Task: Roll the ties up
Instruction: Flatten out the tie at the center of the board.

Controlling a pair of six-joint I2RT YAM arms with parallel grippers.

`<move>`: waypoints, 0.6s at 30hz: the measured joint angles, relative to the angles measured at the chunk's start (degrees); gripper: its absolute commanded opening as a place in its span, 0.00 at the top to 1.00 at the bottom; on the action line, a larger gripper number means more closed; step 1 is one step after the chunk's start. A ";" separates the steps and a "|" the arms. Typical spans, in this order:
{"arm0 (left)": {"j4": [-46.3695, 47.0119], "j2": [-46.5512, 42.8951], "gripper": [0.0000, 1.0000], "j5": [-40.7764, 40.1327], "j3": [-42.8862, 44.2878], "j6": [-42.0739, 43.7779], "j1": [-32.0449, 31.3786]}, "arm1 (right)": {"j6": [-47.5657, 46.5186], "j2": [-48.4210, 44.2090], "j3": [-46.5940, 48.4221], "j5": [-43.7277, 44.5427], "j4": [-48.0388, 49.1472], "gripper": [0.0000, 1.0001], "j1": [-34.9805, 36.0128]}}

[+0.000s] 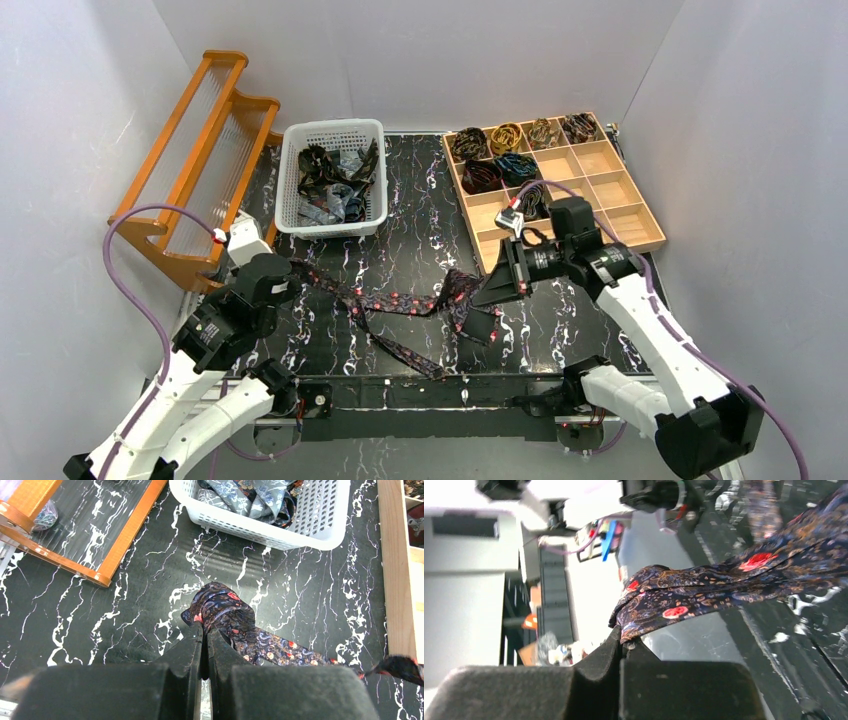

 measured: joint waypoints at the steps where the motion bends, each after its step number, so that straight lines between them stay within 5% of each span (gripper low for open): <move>1: -0.09 -0.02 1.00 -0.24 0.00 0.00 0.00 | -0.98 -0.37 2.36 -2.64 -0.83 0.99 0.00; 6: -0.85 -0.42 1.00 -0.94 0.37 -0.15 0.00 | -10.27 1.95 10.34 2.19 -14.32 0.99 -0.24; 18: -3.54 -2.91 1.00 -4.55 1.73 -1.51 0.00 | -12.04 6.51 1.62 29.59 -25.31 0.99 -10.71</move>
